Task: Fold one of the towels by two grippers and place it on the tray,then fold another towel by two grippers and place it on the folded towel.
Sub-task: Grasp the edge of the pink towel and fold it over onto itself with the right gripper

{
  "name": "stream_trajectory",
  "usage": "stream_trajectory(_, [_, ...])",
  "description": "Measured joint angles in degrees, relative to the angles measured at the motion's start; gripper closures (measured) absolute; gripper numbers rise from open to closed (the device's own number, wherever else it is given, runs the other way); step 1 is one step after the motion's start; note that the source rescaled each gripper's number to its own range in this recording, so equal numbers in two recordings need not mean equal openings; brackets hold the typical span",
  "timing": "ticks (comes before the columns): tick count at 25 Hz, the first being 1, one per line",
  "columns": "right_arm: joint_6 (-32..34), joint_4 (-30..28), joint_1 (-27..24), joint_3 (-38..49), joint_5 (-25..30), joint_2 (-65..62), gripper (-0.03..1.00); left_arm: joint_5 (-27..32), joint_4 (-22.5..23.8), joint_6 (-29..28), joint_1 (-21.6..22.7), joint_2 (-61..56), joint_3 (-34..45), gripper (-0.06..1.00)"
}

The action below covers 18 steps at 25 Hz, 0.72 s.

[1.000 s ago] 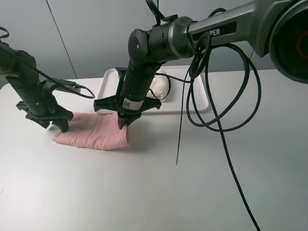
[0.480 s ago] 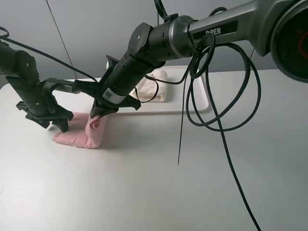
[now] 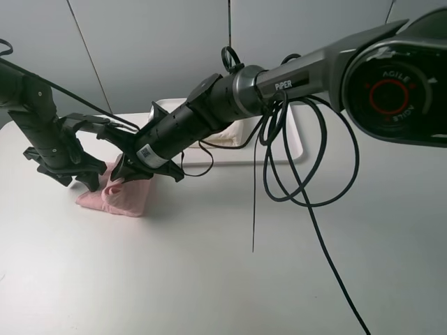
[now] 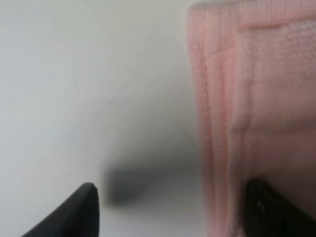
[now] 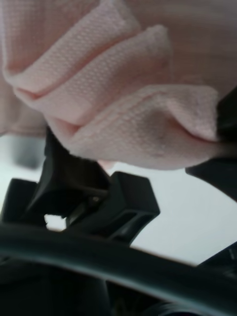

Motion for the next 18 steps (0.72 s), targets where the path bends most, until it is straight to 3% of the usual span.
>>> stream_trajectory(5, [-5.2, 5.7, 0.0, 0.0, -1.7, 0.8, 0.93, 0.0, -1.2, 1.3, 0.2, 0.0, 0.0, 0.15])
stream_trajectory(18, [-9.3, 6.0, 0.0, 0.0, -4.8, 0.8, 0.93, 0.3, -3.2, 2.2, 0.4, 0.1, -0.1, 0.15])
